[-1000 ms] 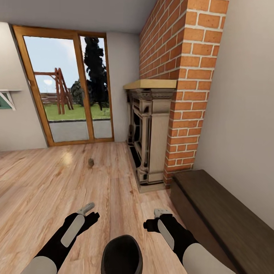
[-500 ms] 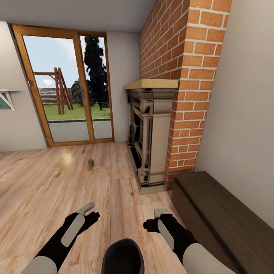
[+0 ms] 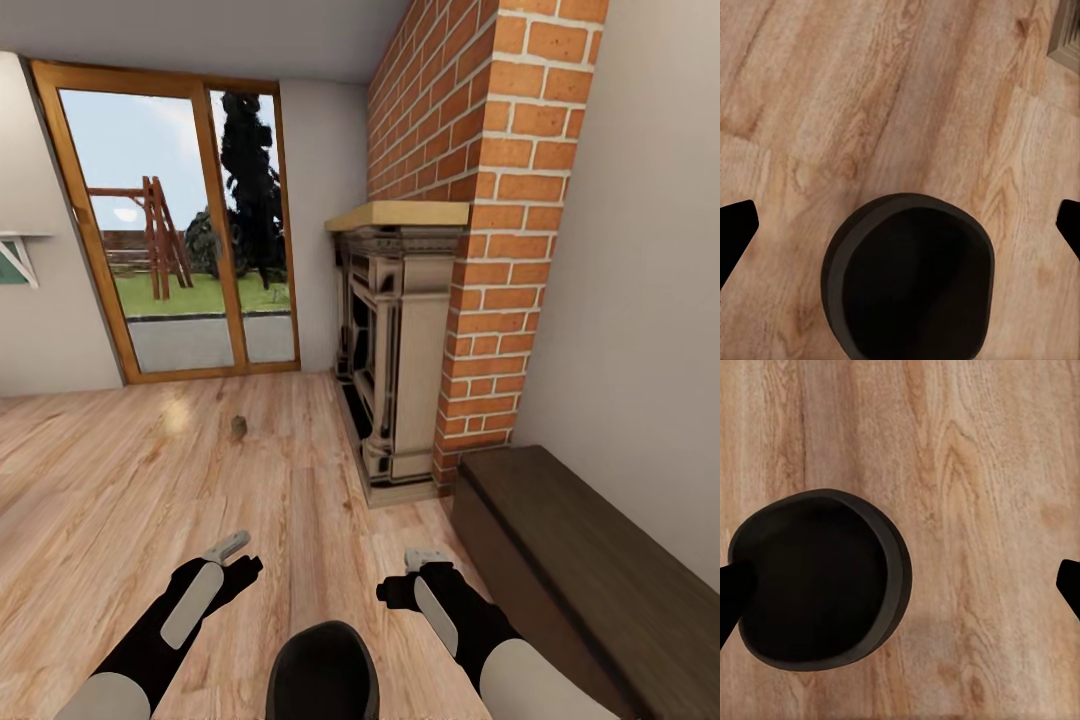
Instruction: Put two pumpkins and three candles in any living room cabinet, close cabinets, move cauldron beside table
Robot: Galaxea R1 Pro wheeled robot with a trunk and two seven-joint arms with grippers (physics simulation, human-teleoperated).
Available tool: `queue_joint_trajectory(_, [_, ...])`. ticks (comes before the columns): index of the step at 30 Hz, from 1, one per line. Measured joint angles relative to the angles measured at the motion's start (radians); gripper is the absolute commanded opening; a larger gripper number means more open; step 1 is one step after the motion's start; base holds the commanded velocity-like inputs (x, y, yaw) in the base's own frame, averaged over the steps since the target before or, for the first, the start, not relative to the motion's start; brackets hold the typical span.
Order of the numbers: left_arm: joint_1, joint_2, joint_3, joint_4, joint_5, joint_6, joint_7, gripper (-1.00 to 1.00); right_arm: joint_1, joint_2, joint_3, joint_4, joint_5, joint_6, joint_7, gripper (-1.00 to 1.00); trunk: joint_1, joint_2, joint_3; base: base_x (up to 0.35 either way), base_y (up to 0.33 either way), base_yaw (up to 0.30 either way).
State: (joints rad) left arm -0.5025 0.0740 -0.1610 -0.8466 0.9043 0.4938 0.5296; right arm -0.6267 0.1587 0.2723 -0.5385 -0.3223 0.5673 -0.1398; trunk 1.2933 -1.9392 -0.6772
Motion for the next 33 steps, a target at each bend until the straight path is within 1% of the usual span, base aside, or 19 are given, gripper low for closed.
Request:
queue_joint_trajectory(9, [0.0,-0.001,0.0,0.0,0.0,0.0,0.005,1.0,0.0,0.0,0.001,0.0,0.0,0.001,0.005,1.0,0.035,-0.063,-0.028,0.0,0.0,0.0])
queue_joint_trajectory(11, [0.0,-0.004,-0.001,0.0,0.0,0.0,0.006,1.0,0.0,0.001,0.001,0.0,0.0,0.001,0.012,1.0,0.042,-0.077,-0.034,0.0,0.0,0.0])
queue_joint_trajectory(16, [0.0,-0.023,-0.007,0.001,-0.001,0.0,0.007,1.0,0.0,0.004,0.005,0.0,0.0,0.003,0.027,1.0,0.061,-0.112,-0.05,0.0,0.0,0.0])
queue_joint_trajectory(22, [0.0,-0.033,-0.009,0.007,0.001,0.003,0.007,1.0,0.0,0.011,0.006,0.0,0.0,0.009,0.028,1.0,0.084,-0.154,-0.069,0.0,0.0,0.0])
queue_joint_trajectory(26, [-0.001,-0.043,-0.011,0.01,0.0,0.031,0.008,1.0,0.0,0.014,0.006,0.0,0.0,0.012,0.027,1.0,0.1,-0.182,-0.081,0.0,0.0,0.0])
queue_joint_trajectory(30, [-0.001,-0.046,-0.012,0.01,-0.001,0.076,0.011,1.0,0.0,0.016,0.007,0.001,-0.001,0.013,0.024,1.0,0.115,-0.21,-0.094,0.0,0.0,0.0])
queue_joint_trajectory(33, [-0.002,-0.046,-0.012,0.011,-0.002,0.089,0.011,1.0,0.0,0.016,0.008,0.0,0.0,0.014,0.024,1.0,0.127,-0.231,-0.103,0.0,0.0,0.0])
